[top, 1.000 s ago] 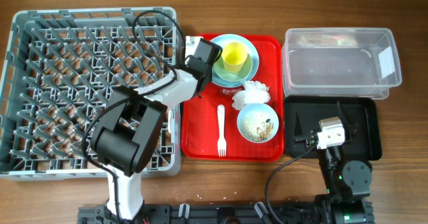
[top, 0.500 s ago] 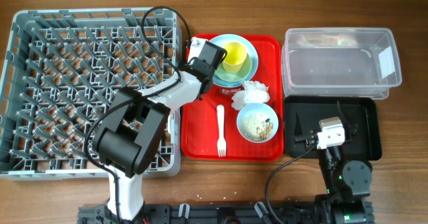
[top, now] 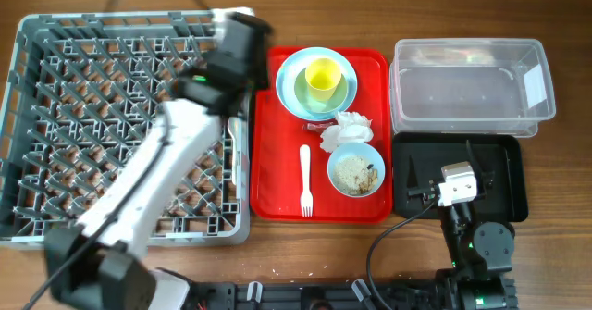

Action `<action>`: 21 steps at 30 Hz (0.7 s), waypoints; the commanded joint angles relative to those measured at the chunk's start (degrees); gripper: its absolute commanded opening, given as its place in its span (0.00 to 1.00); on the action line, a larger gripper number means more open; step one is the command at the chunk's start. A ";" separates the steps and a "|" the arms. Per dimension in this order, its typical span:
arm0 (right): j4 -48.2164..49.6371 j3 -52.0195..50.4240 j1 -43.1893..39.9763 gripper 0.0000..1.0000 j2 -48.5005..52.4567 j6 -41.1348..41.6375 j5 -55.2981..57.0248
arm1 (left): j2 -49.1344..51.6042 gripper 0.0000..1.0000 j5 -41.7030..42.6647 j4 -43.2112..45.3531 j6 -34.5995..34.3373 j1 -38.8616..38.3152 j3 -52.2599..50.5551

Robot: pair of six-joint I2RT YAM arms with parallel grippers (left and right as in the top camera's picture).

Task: Sort waste into correct bins and load items into the dishwasher rack
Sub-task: 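Move the left gripper over the white fork on the tray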

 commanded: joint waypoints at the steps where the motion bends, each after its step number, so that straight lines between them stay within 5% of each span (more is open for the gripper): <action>1: 0.28 -0.02 -0.22 1.00 -0.20 -0.46 -0.68 | -6.21 0.31 18.14 -7.78 -3.19 12.92 0.11; 3: 0.26 -0.02 -0.22 1.00 -0.20 -0.48 -0.68 | -11.23 0.40 18.12 -14.45 -4.46 21.33 0.11; 7: 0.28 -0.02 -0.22 1.00 -0.20 -0.46 -0.68 | -19.63 0.36 28.87 -28.37 -2.29 31.21 -0.17; 11: 0.26 -0.02 -0.22 1.00 -0.20 -0.48 -0.68 | -22.47 0.39 28.57 -27.89 -3.28 18.14 -8.24; 14: 0.28 -0.02 -0.22 1.00 -0.20 -0.48 -0.68 | -21.64 0.40 27.69 -16.55 -10.45 5.35 -18.71; 21: 0.26 -0.02 -0.22 1.00 -0.20 -0.48 -0.68 | -12.13 0.49 8.55 1.11 -24.33 -23.89 -25.75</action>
